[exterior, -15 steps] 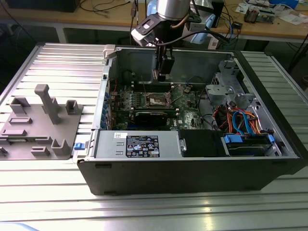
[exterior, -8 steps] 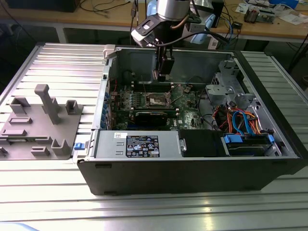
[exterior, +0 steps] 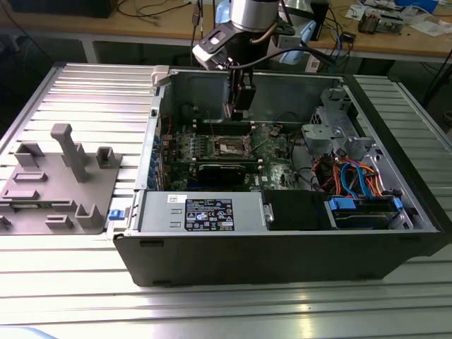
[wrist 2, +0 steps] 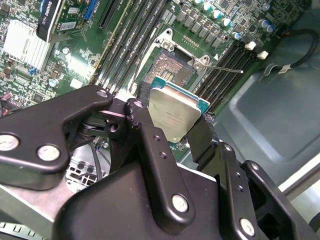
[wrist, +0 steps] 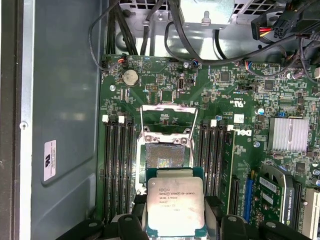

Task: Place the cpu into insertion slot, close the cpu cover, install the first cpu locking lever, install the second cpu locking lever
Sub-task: 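Place the cpu into insertion slot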

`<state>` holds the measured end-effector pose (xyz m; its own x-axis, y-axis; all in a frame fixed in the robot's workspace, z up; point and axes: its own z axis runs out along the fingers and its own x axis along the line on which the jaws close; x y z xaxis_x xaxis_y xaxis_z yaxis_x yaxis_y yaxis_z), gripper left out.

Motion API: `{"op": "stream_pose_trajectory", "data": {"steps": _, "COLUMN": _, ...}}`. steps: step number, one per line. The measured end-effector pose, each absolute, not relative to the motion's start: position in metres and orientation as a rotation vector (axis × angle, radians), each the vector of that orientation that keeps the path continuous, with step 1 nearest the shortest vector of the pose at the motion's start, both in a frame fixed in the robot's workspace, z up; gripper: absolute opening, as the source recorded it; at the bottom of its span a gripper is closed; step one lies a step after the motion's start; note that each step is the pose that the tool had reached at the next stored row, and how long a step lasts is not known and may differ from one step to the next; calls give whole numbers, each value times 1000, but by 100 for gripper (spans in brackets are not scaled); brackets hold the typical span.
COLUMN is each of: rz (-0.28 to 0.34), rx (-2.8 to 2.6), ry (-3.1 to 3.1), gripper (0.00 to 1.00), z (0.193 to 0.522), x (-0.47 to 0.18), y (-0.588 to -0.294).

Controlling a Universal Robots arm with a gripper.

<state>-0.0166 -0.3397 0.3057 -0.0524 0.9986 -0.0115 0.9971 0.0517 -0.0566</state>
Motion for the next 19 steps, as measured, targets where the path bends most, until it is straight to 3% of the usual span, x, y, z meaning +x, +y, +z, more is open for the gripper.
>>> {"op": "stream_pose_trajectory", "data": {"steps": 19, "rz": 76, "rx": -2141, "ry": -2256, "gripper": 54, "z": 301, "x": -17, "y": -340}}
